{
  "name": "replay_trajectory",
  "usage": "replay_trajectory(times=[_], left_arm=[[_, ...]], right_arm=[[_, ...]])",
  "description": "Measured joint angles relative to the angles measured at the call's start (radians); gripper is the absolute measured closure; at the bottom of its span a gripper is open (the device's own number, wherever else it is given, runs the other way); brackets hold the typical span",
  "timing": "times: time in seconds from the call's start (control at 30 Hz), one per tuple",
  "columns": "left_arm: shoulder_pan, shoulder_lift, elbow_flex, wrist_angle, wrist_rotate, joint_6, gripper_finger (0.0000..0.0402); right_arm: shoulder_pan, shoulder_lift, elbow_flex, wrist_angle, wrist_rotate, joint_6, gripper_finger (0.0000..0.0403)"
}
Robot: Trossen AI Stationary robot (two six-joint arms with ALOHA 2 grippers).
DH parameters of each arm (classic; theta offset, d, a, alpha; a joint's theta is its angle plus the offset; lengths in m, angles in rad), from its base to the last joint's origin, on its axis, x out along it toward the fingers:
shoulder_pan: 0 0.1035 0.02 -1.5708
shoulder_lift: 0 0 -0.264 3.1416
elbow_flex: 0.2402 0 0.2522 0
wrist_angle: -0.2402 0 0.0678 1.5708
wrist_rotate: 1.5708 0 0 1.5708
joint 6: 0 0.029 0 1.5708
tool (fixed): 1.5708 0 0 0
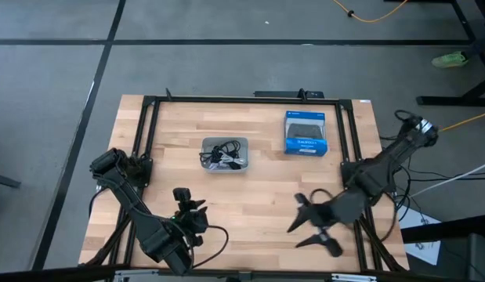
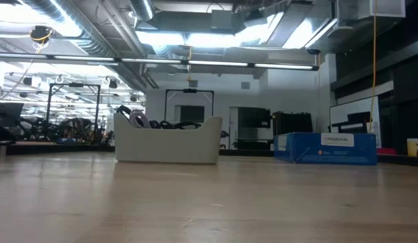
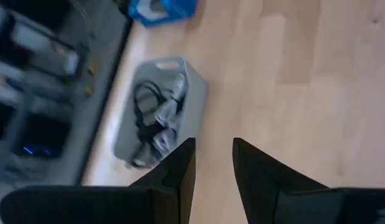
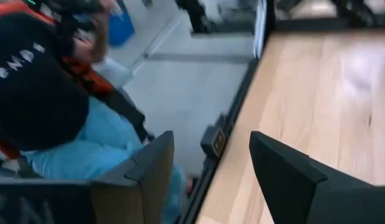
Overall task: Pick and place USB-C Cables
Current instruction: Return to Home Position
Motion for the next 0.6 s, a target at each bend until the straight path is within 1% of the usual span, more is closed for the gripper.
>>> replay_trajectory(times=[0.1,0.23,0.3,0.37,0.4,0.43,0.5,0.57,0.6], left_arm=[[-0.004,0.000,-0.008,0.005,-0.054,0.040,0.0302],[-0.003,-0.001,-0.080,0.049,-0.092,0.043,0.0302],[-0.002,-0.002,-0.135,0.139,-0.093,0.074,0.0302],[0.008,-0.002,-0.191,0.265,-0.068,0.178,0.0302],[0.021,-0.002,-0.211,0.337,-0.031,0.258,0.0302],[0.040,-0.002,-0.225,0.418,0.029,0.351,0.0302],[0.095,-0.002,-0.240,0.555,0.194,0.550,0.0302],[0.161,-0.002,-0.240,0.630,0.354,0.708,0.0302],[0.196,-0.002,-0.240,0.635,0.407,0.739,0.0302]], right_arm=[[0.041,-0.118,-0.174,0.169,0.024,-0.032,0.0189],[0.047,-0.252,-0.386,0.341,0.035,-0.004,0.0189],[0.047,-0.301,-0.482,0.410,0.076,0.015,0.0189],[0.048,-0.346,-0.554,0.461,0.095,0.049,0.0189],[0.048,-0.366,-0.581,0.484,0.105,0.060,0.0189],[0.048,-0.385,-0.605,0.495,0.119,0.071,0.0189],[0.051,-0.415,-0.635,0.499,0.145,0.073,0.0189],[0.057,-0.442,-0.652,0.496,0.174,0.067,0.0189],[0.062,-0.453,-0.659,0.489,0.181,0.064,0.0189]])
